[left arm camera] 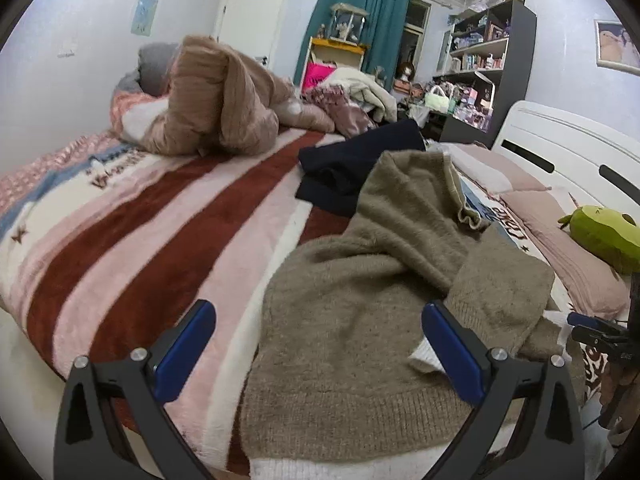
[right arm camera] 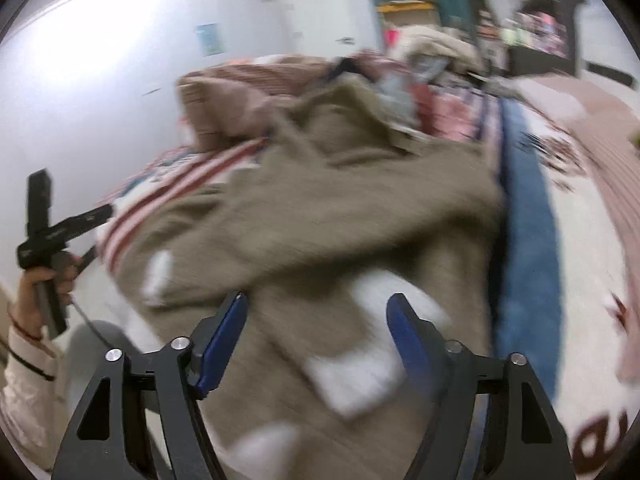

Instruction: Fold small clothes

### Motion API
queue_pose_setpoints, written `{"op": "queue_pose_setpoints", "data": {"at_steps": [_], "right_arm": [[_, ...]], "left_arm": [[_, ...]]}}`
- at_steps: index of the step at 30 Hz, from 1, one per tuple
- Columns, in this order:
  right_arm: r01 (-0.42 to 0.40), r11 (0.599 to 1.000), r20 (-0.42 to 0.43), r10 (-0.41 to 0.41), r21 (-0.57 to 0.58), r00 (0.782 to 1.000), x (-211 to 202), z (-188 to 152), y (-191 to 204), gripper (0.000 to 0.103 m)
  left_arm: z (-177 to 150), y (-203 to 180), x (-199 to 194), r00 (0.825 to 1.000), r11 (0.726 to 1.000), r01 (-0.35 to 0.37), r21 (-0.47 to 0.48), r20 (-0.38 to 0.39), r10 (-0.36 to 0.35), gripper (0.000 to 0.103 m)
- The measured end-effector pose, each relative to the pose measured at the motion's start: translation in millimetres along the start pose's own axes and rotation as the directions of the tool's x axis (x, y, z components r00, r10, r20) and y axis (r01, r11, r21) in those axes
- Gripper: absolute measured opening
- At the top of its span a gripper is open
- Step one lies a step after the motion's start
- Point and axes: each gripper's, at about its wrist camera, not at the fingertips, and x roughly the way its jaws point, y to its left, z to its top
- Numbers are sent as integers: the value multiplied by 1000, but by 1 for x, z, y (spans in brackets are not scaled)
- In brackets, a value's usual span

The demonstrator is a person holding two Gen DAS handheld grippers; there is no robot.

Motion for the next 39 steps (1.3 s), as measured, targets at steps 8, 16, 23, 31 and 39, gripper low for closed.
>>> {"op": "queue_pose_setpoints", "data": {"at_steps": [8, 16, 23, 31, 39], "right_arm": [[28, 975, -64, -14, 221, 998, -14, -54, -56, 72], [-17, 982, -67, 31, 189, 997, -9, -63, -40, 42], [-42, 985, -58, 52, 165, 997, -5, -58, -30, 14], [-168, 966, 89, 154, 197, 984, -34, -37, -24, 12], [-222, 962, 177, 193, 162, 965, -64, -16, -6, 11]], "left_arm": [[-16, -5, 50, 991, 997, 5, 74, -133, 5, 102], [-28, -16, 82, 971, 996, 77, 35, -231, -67, 67], [-28, -24, 78, 970, 996, 74, 57, -237, -58, 15], [-21, -41, 44, 976, 988, 141, 65, -176, -128, 12], [-8, -75, -13, 975, 968, 217, 128, -71, -209, 11]]}}
